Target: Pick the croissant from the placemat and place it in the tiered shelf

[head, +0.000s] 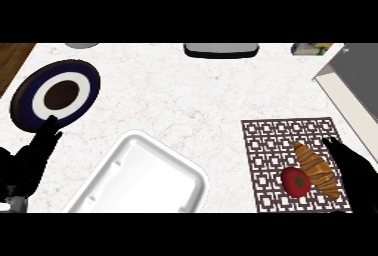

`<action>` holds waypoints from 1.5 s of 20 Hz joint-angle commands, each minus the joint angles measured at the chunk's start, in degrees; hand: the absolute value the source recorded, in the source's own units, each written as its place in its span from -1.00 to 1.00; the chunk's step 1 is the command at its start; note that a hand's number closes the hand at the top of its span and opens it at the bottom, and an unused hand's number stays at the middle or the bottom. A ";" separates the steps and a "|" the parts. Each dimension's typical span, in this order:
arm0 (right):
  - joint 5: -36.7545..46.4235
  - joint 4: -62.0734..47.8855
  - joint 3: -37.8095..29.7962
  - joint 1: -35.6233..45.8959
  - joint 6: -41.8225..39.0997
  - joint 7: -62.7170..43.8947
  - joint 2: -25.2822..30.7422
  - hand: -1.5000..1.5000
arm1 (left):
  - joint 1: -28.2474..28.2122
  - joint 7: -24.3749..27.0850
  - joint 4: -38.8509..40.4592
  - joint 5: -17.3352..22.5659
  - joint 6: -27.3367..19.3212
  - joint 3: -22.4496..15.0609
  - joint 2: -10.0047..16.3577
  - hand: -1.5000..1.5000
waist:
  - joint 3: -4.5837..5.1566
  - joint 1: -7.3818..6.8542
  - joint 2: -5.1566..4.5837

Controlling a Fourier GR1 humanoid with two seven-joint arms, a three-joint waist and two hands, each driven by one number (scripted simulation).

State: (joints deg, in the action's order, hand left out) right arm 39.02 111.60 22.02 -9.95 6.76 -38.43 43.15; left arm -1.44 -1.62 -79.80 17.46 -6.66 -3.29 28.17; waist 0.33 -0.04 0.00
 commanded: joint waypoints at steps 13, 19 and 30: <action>2.67 -2.51 -1.58 9.34 -25.65 -7.61 -2.51 -1.00 | 5.64 -2.20 4.31 -2.87 3.05 4.12 -2.33 0.00 | -0.32 0.35 0.00; 9.34 -19.18 -2.76 12.60 -20.59 1.19 -7.43 -1.00 | -0.02 -0.95 -0.07 -5.36 3.11 4.46 -4.35 0.00 | -0.35 -0.21 -0.05; 16.36 -23.37 -7.22 11.91 -18.98 9.42 -12.71 -1.00 | -1.94 -1.09 -2.15 -9.42 5.23 6.30 -8.32 0.00 | -0.34 -0.01 0.04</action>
State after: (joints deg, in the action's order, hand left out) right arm 52.73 89.50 15.67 3.97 -14.54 -32.19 32.12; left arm -2.10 -2.89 -80.37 10.29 -0.88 3.60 22.17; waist -0.01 -0.15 0.01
